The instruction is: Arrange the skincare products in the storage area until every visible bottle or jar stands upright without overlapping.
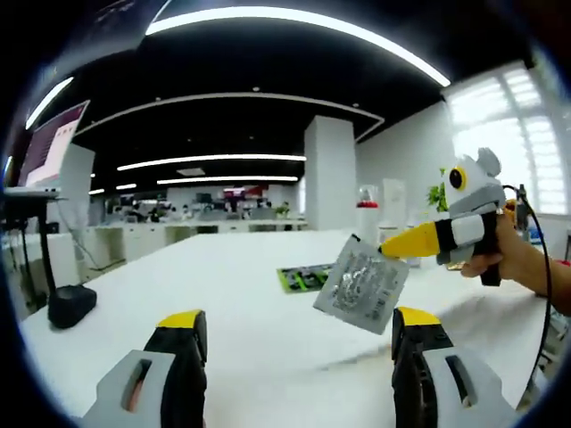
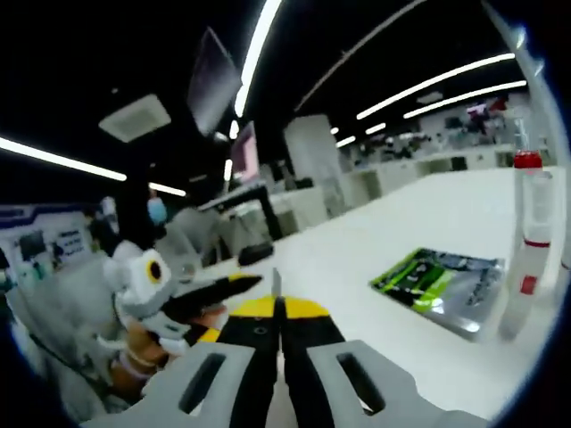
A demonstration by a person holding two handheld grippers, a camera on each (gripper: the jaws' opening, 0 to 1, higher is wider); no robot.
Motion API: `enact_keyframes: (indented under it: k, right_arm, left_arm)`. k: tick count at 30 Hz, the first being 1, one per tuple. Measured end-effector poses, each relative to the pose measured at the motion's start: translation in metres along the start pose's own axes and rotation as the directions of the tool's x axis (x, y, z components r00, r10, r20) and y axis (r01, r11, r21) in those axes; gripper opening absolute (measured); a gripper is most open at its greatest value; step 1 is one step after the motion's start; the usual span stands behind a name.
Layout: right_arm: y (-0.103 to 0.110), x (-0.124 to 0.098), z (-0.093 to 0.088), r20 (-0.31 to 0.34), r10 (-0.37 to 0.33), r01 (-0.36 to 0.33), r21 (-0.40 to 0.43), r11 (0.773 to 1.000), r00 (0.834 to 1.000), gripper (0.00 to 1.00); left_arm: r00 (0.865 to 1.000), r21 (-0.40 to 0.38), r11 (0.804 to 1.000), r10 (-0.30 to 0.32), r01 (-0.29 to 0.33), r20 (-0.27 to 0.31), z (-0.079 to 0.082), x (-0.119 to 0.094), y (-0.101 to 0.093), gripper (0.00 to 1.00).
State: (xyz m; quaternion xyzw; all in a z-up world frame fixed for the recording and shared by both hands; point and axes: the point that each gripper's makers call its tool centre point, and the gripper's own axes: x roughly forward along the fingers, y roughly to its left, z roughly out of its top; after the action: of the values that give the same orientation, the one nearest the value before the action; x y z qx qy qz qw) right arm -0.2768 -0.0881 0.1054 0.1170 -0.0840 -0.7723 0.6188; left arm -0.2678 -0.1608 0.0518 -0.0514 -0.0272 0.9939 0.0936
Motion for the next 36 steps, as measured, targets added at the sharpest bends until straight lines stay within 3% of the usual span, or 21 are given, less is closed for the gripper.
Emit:
enact_keyframes:
  k: [6,9,11,13,16,22,24,27,29,33,36]
  right_arm:
    - [0.016,-0.003,0.011,0.052,0.081,-0.082,0.02,0.996,0.995,0.0]
    - [0.021,-0.005,0.018,0.082,0.113,-0.117,0.043,0.992,0.99,0.0]
    - [0.021,-0.005,0.02,0.097,0.12,-0.126,0.054,0.991,0.988,0.0]
    - [0.023,-0.006,0.021,0.11,0.136,-0.144,0.074,0.987,0.985,0.0]
    - [0.028,-0.006,0.023,0.129,0.164,-0.176,0.092,0.98,0.978,0.0]
    - [0.029,-0.009,0.025,0.151,0.18,-0.197,0.107,0.974,0.972,0.0]
    - [0.025,-0.01,0.027,0.16,0.16,-0.177,0.097,0.979,0.974,0.0]
    - [0.02,-0.011,0.027,0.162,0.137,-0.152,0.085,0.985,0.977,0.0]
    - [0.017,-0.01,0.024,0.155,0.121,-0.133,0.071,0.989,0.98,0.0]
    - [0.011,-0.007,0.023,0.164,0.061,-0.043,-0.109,0.993,0.985,0.0]
    - [0.007,-0.007,0.023,0.159,0.019,0.015,-0.206,0.978,0.987,0.0]
  left_arm:
    - [0.996,-0.029,0.996,-0.081,0.082,0.037,0.007,-0.001,-0.013,0.83]
    - [0.984,-0.089,0.983,-0.15,0.158,0.098,0.018,-0.005,-0.021,0.79]
    - [0.975,-0.119,0.973,-0.179,0.195,0.134,0.024,-0.007,-0.024,0.7]
    - [0.958,-0.145,0.957,-0.224,0.251,0.18,0.031,-0.01,-0.03,0.53]
    - [0.935,-0.174,0.93,-0.288,0.325,0.207,0.036,-0.016,-0.04,0.36]
    - [0.922,-0.21,0.907,-0.321,0.365,0.217,0.038,-0.02,-0.044,0.17]
    - [0.922,-0.215,0.909,-0.308,0.358,0.236,0.041,-0.022,-0.041,0.09]
    - [0.91,-0.23,0.894,-0.326,0.385,0.257,0.045,-0.026,-0.044,0.01]
    - [0.909,-0.238,0.89,-0.33,0.389,0.254,0.045,-0.026,-0.045,0.01]
    - [0.907,-0.274,0.872,-0.347,0.406,0.241,0.046,-0.025,-0.045,0.0]
    - [0.912,-0.267,0.883,-0.32,0.385,0.257,0.048,-0.025,-0.04,0.0]
